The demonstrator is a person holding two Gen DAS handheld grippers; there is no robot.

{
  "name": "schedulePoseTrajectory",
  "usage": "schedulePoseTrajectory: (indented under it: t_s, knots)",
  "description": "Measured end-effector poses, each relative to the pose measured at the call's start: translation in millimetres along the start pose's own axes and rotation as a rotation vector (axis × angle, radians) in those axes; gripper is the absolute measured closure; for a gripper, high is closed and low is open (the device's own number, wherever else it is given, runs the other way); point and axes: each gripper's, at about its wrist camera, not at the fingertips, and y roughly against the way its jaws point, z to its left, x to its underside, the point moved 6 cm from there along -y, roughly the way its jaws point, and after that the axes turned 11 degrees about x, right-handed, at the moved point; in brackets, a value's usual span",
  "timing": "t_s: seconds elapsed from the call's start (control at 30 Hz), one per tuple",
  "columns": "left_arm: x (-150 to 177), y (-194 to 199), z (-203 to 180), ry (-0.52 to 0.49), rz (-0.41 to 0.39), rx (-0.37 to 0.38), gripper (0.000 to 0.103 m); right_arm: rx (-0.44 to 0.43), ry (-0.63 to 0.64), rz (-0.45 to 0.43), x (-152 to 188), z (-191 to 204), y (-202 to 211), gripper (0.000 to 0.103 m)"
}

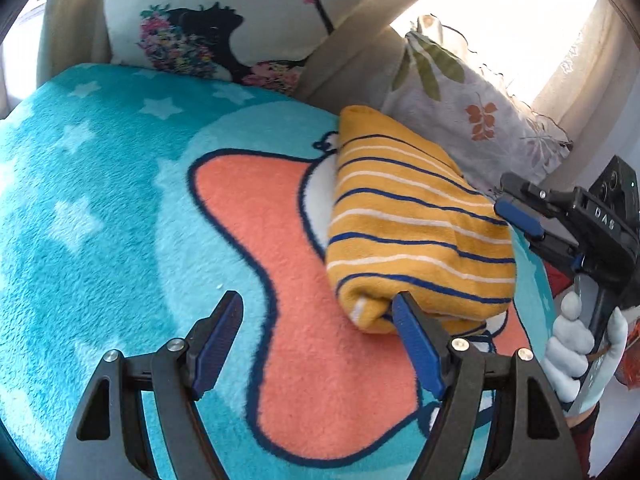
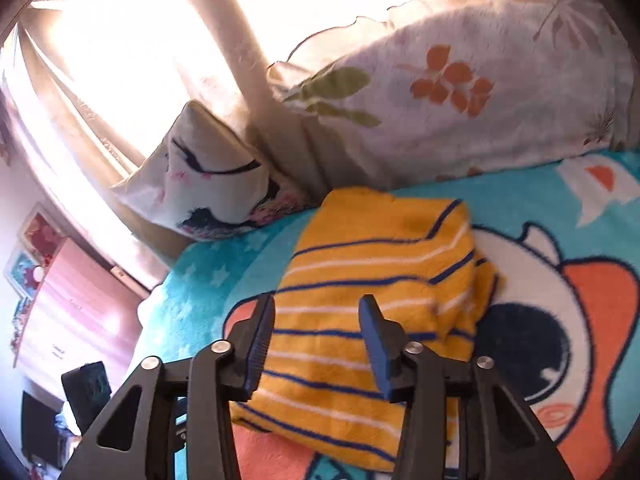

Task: Fold small clothes

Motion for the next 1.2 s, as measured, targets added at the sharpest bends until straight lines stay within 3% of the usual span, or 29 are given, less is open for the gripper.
schedulePoseTrajectory:
  t_s: [0.03,0.07,0.1,0.13,0.17,0.27,0.37,0.47,0.57,0.7,0.8,0.83,0.9,1.03,1.13,1.2]
  knots:
    - [1,5,5,0.005,-0.007,-0.017,0.027,0.036,-0.017,0.013,8,-6,-9,0.051]
    - [2,11,8,0.008,-0.018,-0.024,0.027,0.121,-0.043,0.027,16,-20,-17,0.058]
    - [2,16,10,0.010,-0.031,-0.027,0.027,0.185,-0.075,0.041,25,-38,-23,0.074]
    - [2,22,13,0.012,-0.044,-0.030,0.027,0.214,-0.119,0.048,33,-54,-25,0.077]
    - [2,27,14,0.012,-0.055,-0.034,0.027,0.232,-0.181,0.047,42,-70,-20,0.077]
    - [-3,29,19,0.026,-0.073,-0.033,0.027,0.328,-0.340,0.031,64,-105,6,0.054]
    - [-9,28,21,0.028,-0.082,-0.031,0.027,0.302,-0.325,-0.087,61,-88,40,0.054]
    - [-13,33,24,0.025,-0.101,-0.049,0.027,0.277,-0.168,-0.211,45,-31,66,0.054]
    - [-14,43,29,0.026,-0.117,-0.071,0.027,0.197,0.014,-0.184,43,37,46,0.050]
    - [-16,64,34,0.018,-0.146,-0.101,0.027,0.210,0.165,-0.067,67,85,-14,0.050]
    - [-18,77,34,0.001,-0.170,-0.119,0.027,0.325,0.226,0.070,97,75,-57,0.050]
    - [-19,80,32,-0.009,-0.178,-0.123,0.027,0.326,0.213,0.073,105,69,-59,0.050]
    - [-20,82,28,-0.035,-0.189,-0.131,0.026,0.321,0.214,0.047,112,60,-49,0.041]
    - [-20,73,14,-0.082,-0.182,-0.138,0.026,0.280,0.136,0.064,123,34,-24,0.039]
    - [-18,66,2,-0.112,-0.180,-0.158,0.025,0.237,0.029,0.011,120,19,4,0.039]
    - [-17,67,-6,-0.139,-0.202,-0.193,0.024,0.263,0.003,-0.044,114,9,23,0.035]
